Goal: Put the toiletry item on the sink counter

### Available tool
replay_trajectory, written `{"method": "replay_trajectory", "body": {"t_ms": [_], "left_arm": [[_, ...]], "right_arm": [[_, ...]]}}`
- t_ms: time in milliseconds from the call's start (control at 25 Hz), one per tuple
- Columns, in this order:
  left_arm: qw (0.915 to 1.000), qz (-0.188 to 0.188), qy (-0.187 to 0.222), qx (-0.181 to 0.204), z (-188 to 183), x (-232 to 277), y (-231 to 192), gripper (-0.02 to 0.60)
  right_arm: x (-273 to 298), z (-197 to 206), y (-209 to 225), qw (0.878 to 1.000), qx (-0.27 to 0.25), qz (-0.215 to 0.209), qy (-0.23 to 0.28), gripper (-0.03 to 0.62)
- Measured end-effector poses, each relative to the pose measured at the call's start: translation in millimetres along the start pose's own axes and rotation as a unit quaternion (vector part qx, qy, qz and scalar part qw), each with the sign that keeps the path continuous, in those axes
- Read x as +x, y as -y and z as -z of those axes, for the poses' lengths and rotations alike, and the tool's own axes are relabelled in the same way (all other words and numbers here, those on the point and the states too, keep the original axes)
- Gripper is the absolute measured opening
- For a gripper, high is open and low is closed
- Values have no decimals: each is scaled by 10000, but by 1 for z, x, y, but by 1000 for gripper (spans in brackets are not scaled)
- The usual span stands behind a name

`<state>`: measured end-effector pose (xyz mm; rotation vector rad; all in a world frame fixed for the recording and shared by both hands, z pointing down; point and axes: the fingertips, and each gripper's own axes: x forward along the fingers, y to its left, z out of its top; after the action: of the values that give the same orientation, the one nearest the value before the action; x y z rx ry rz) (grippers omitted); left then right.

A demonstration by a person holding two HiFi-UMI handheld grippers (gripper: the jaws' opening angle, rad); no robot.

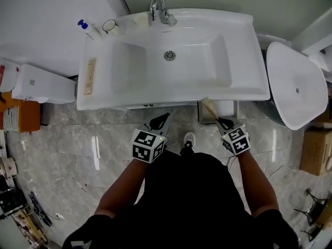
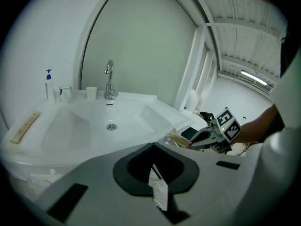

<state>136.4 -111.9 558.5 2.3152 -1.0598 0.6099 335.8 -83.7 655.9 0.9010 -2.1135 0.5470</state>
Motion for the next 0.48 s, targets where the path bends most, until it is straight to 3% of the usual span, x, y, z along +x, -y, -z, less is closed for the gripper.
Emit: {"method": "replay_trajectory", "body": {"t_ms": [120,240,480], "left_arm": [[9999,-102,-41,-35,4,4,2,0],[9997,-183,-161,-44,11,3,4,0],[9988,-320,-315,-182,26,5,5,0]], "right_arm": [[18,34,10,9944,-835,17,-653,15],[36,61,21,9795,-1633,9,-1182,15],[78,103,45,9299,-3145,-43,-1906,16]]}}
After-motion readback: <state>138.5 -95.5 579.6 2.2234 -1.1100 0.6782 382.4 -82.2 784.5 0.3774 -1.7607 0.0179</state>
